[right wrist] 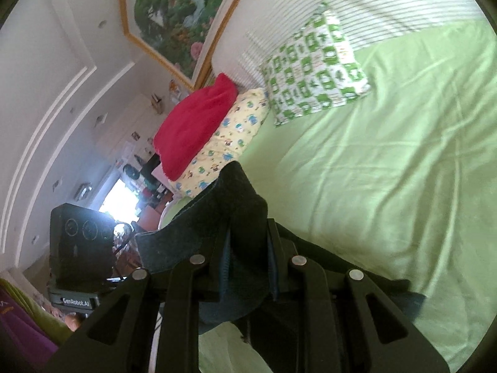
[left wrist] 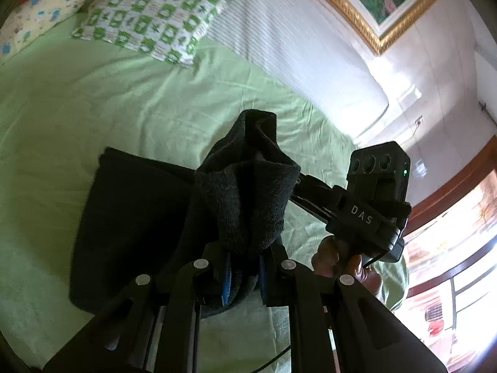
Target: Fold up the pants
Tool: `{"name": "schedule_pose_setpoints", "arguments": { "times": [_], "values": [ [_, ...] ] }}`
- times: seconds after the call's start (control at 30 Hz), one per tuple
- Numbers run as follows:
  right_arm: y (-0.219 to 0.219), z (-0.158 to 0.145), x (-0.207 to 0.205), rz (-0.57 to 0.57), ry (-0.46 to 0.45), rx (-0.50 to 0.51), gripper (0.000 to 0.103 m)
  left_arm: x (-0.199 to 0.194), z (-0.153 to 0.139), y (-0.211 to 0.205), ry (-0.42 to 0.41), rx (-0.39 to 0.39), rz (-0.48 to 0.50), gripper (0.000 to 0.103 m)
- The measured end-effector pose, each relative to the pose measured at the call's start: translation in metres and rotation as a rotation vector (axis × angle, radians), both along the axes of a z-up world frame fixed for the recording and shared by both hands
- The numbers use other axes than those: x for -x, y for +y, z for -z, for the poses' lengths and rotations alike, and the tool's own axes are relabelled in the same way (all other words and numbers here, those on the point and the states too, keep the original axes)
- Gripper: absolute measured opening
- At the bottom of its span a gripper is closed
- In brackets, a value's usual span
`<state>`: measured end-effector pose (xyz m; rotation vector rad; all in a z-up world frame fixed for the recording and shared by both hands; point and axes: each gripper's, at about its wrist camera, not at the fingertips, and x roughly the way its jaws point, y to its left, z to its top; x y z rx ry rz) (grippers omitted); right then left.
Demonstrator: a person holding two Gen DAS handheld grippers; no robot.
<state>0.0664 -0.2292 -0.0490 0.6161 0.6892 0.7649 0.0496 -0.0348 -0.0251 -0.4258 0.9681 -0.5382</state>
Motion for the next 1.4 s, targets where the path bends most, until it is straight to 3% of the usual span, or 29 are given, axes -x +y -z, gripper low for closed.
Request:
{"name": "schedule_pose_setpoints", "arguments": {
  "times": [0.17,0.3,0.47,0.57,0.73,0.97,1.17,1.4],
  "values": [
    [-0.02,0.019,0.008,0.049,0.036,-0.008,0.022,-0.004,0.016,-0.027,-0.005,-0.031,0.035,0.014],
    [-0.038,0.03,0.014,0.108,0.073,-0.005,0.03,-0.005,0.03,-0.043,-0.023,-0.052,0.074,0.015],
    [-0.059,0.035,0.028,0.189,0.092,-0.008,0.03,-0.007,0.043,-0.056,-0.027,-0.081,0.111,0.029],
    [-0.068,0.033,0.041,0.25,0.108,0.019,0.047,-0.002,0.041,-0.061,-0.048,-0.064,0.152,0.048],
    [-0.077,0.024,0.065,0.325,0.099,-0.007,0.068,0.015,0.028,-0.063,-0.102,-0.069,0.205,0.057],
    [-0.071,0.005,0.088,0.419,0.092,0.05,0.079,0.024,0.019,-0.03,-0.099,-0.041,0.15,0.06],
    [-0.052,-0.005,0.101,0.441,0.091,0.149,0.08,0.021,0.017,0.005,-0.085,-0.034,0.078,0.061],
    [-0.042,-0.002,0.112,0.459,0.113,0.148,0.084,0.017,0.018,0.038,-0.067,-0.024,0.003,0.066]
  ]
}}
